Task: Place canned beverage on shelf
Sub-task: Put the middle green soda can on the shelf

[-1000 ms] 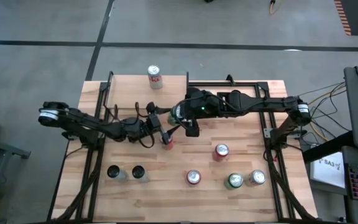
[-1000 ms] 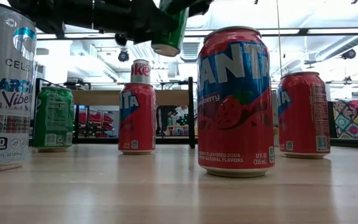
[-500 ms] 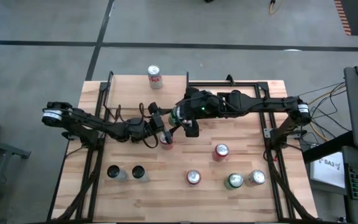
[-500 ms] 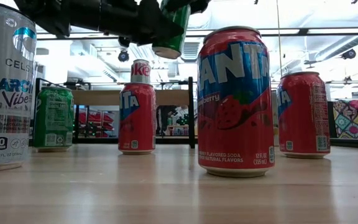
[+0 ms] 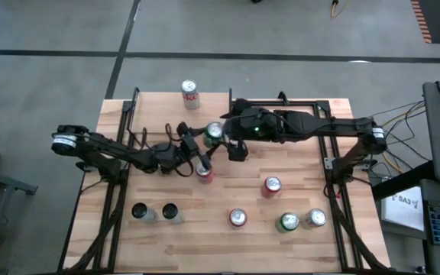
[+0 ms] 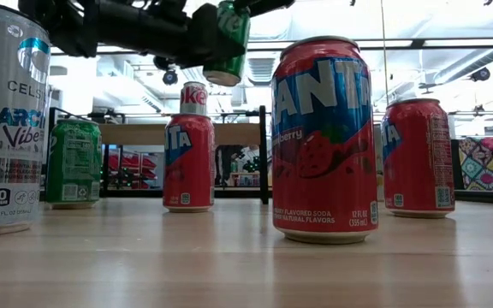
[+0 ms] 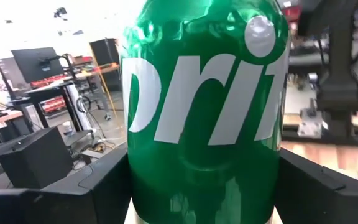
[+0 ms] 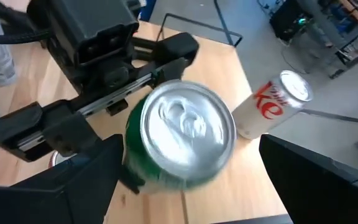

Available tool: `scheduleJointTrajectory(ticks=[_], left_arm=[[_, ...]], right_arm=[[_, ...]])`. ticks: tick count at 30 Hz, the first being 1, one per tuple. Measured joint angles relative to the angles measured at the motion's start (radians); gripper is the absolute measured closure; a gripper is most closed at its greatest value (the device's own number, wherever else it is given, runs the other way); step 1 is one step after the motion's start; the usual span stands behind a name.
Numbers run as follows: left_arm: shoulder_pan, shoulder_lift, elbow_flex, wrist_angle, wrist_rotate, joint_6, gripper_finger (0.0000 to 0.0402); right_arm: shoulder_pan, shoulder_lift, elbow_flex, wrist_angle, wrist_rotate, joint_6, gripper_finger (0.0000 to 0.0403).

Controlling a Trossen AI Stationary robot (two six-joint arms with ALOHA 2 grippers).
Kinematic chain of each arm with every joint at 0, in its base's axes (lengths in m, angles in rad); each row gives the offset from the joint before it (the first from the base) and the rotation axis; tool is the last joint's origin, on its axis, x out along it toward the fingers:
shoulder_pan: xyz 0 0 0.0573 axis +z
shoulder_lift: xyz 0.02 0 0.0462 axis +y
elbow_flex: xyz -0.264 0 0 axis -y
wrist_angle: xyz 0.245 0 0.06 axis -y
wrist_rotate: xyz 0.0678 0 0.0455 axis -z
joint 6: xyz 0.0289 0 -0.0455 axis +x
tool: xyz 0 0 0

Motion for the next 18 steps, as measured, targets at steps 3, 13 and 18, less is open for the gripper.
scheduleJointTrajectory(ticks=[3, 13, 18], left_arm=[[0.025, 0.0, -0.015, 0.039, 0.001, -0.013, 0.0115], [0.088, 0.063, -0.017, 0.113, -0.034, -0.116, 0.0115], [0.09, 0.096, -0.017, 0.126, -0.12, -0.136, 0.0115]], right_arm=[[0.0, -0.021, 0.0, 0.0, 0.001, 0.019, 0.0039], [0.001, -0.049, 0.0, -0.006, -0.001, 0.062, 0.0038], [0.001, -0.049, 0.0, -0.009, -0.001, 0.071, 0.0038]])
